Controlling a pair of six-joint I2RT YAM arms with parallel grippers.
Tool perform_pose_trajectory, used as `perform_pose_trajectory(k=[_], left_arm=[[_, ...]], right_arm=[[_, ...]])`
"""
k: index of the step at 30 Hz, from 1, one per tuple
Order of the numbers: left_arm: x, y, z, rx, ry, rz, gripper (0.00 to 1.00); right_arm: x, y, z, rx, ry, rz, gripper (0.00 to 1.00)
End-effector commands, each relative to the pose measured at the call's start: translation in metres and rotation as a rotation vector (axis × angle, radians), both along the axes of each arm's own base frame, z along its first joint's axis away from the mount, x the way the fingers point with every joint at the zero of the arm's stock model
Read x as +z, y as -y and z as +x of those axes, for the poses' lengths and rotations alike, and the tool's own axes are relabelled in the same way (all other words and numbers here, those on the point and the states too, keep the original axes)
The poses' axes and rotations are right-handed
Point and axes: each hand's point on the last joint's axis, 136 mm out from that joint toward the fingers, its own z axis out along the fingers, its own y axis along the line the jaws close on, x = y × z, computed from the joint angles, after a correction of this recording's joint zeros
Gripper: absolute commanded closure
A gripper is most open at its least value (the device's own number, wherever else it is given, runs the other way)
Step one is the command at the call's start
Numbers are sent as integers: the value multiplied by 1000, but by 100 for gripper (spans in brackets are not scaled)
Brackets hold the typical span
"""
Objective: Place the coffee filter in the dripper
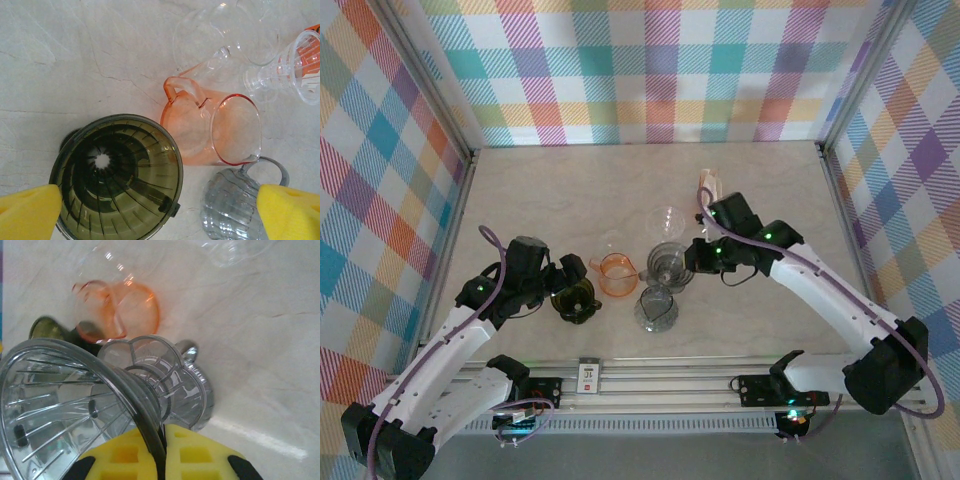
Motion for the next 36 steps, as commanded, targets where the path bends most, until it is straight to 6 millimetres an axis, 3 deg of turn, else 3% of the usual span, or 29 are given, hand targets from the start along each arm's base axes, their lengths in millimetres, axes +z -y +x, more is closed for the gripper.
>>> perform_pose_trajectory(k=[1, 11, 30, 36], left_arm=[[12, 4, 1, -28, 27, -11, 0], [9, 2, -1, -23, 20, -3, 0], [5, 4, -1, -21, 11, -8, 0], [5, 3, -1, -22, 10, -8, 0]], right_arm=[[4, -20, -13, 71, -44, 27, 100], [-20, -27, -23, 106, -85, -43, 100], [-41, -22, -30, 119, -118, -128, 100], [-44, -22, -31, 118, -123, -135, 84]])
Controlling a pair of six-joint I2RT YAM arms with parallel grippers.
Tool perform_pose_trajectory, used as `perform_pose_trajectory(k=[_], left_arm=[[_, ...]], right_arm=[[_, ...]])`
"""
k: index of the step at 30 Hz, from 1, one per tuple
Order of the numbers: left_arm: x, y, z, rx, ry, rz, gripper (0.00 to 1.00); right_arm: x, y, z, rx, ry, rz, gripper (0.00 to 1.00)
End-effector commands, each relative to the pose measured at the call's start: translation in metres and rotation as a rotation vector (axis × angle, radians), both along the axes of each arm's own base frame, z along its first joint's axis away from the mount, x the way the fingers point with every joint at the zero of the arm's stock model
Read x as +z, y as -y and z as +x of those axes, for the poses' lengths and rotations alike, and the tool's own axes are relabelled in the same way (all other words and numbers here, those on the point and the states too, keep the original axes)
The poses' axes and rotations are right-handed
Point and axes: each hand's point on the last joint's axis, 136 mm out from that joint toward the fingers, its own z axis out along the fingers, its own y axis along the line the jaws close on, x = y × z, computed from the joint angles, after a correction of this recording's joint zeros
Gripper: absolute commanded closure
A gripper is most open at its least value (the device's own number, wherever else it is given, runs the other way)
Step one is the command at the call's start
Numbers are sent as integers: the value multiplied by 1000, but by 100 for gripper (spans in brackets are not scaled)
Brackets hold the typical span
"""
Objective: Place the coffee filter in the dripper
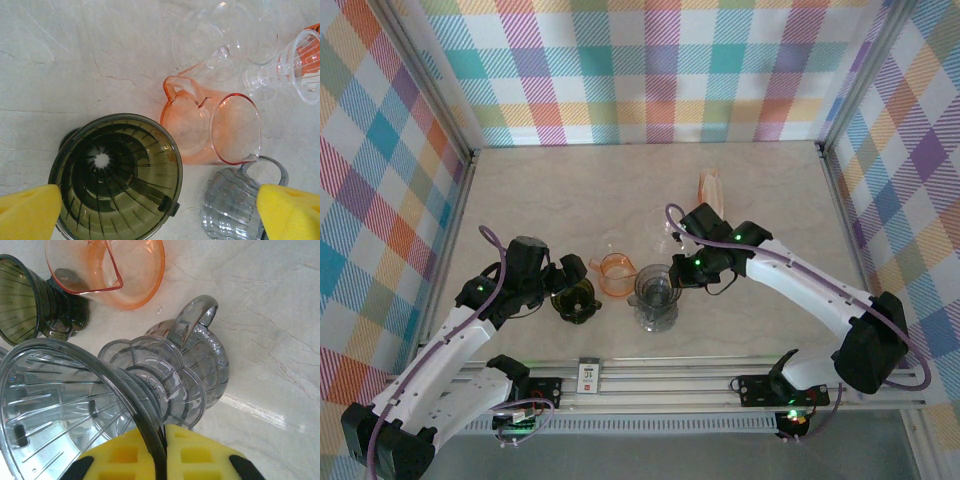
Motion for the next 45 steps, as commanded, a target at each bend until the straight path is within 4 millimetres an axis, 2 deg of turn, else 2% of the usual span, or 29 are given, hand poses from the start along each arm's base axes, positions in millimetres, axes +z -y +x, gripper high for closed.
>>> perform_pose_trajectory(k=[1, 4, 9, 13, 18, 23, 26, 29, 33, 39, 45], left_arm=[[4, 3, -1, -19, 8, -6, 0], [5, 4, -1, -21, 10, -13, 0], [6, 4, 0, -19, 15, -16, 0], [8, 4, 0, -17, 19, -18, 0], [11, -2, 4, 28, 19, 3, 0], [19, -2, 9, 35, 48, -4, 0], [24, 0, 11, 27, 69, -9, 0], [25, 2, 13, 20, 78, -18, 0], [26, 5, 14, 7, 87, -26, 0], [25, 4, 14, -1, 87, -11, 0], [22, 4, 16, -2, 76, 1, 0]], right_arm=[[-9, 2, -5, 11, -18, -29, 79], [-7, 2, -5, 10, -11, -25, 67], [-2, 4, -1, -4, 22, -23, 40], [12, 9, 7, -27, 97, -20, 29], [39, 26, 34, -89, 246, -49, 18], [58, 51, 87, -234, 346, -19, 18], [61, 70, 127, -315, 425, -51, 25], [54, 83, 163, -366, 460, -106, 34], [35, 88, 202, -376, 442, -172, 51], [11, 82, 241, -381, 412, -257, 56], [-8, 79, 266, -395, 383, -310, 60]])
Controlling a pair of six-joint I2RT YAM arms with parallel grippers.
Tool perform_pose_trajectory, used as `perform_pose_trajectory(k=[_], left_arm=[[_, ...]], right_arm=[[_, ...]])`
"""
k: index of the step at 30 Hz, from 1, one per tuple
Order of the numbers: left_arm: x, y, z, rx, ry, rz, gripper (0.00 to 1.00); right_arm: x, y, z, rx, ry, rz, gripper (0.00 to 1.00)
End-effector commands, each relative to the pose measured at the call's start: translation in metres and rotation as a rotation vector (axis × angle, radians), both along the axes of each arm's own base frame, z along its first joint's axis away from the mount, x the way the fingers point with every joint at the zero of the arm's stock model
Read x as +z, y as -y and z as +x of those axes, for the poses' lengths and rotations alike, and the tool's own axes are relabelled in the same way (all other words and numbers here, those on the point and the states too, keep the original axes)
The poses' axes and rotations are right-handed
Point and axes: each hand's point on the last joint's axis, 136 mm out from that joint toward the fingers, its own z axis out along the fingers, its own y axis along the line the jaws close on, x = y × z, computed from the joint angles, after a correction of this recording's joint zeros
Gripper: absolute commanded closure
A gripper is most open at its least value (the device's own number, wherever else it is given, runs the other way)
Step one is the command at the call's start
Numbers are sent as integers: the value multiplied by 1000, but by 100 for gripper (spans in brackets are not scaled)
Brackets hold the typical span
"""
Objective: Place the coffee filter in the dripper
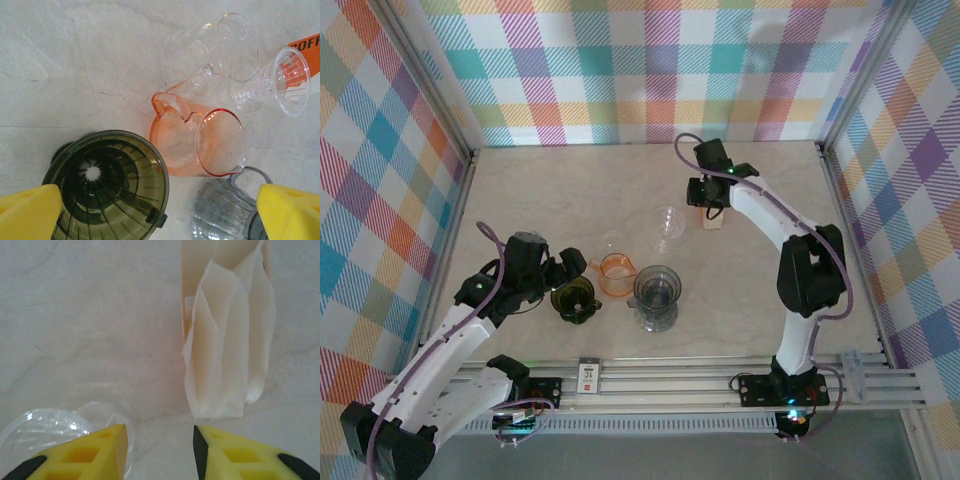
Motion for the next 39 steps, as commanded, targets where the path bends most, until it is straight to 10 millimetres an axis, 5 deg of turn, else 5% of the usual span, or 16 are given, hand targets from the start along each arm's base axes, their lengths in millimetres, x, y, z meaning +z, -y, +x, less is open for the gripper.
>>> perform_pose_trajectory(k=[1, 18, 39], left_arm=[[9, 3, 5, -19, 30, 8, 0], [10, 3, 9, -15, 29, 19, 0], [9, 5, 9, -21, 22, 13, 0]], right_arm=[[2, 3, 10, -15, -1, -38, 61], [-28, 18, 25, -56, -44, -133, 70], [-33, 26, 32, -78, -35, -170, 87]])
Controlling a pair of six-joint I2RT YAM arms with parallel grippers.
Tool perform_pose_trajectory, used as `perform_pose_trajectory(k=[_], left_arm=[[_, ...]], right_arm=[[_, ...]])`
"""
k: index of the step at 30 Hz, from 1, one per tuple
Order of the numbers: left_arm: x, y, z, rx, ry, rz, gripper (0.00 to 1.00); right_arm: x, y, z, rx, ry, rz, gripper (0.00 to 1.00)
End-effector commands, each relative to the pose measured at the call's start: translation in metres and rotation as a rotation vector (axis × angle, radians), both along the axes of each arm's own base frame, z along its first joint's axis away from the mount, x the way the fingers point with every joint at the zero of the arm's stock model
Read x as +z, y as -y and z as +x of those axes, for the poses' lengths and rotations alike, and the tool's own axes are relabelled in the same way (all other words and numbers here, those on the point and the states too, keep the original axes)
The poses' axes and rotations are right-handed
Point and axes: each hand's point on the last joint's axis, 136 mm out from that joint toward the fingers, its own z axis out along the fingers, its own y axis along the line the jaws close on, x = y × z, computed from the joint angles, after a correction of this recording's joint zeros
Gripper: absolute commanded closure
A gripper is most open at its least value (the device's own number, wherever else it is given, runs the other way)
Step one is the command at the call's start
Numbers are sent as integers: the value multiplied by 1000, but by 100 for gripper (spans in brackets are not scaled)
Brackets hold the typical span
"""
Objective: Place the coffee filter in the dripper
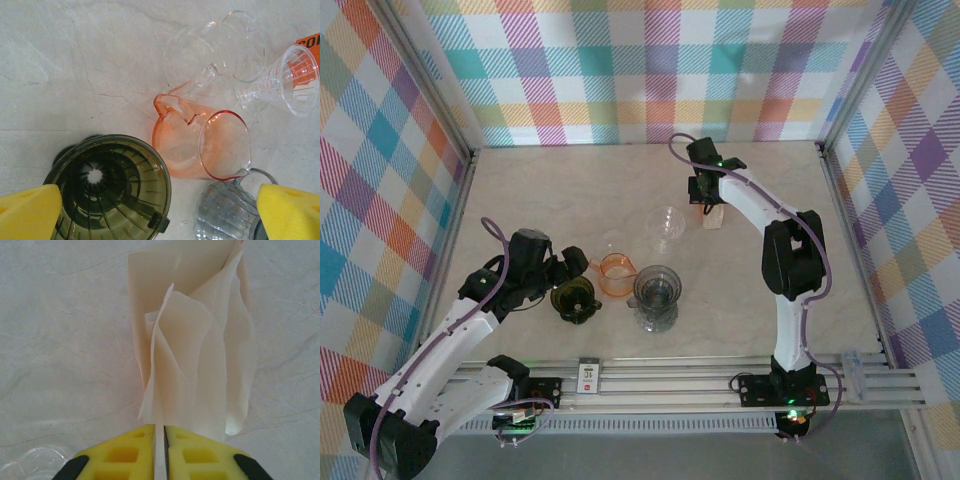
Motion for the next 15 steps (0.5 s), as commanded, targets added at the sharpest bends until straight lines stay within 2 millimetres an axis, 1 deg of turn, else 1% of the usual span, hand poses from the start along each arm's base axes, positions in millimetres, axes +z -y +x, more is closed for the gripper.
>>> perform_pose_trajectory(k=[1, 4, 6, 12, 15], left_arm=[[11, 4, 5, -13, 34, -8, 0], [10, 4, 4, -13, 31, -9, 0], [11, 4, 5, -10, 34, -12, 0], [10, 5, 5, -12, 30, -17, 0], [9, 6, 5, -12, 28, -18, 0]], right_arm=[[-2, 5, 4, 1, -4, -29, 88], [-1, 5, 5, 6, -1, -32, 93], [0, 5, 5, 7, 2, -31, 92], [15, 2, 2, 11, 54, 19, 76], [15, -1, 2, 15, 48, 30, 74]])
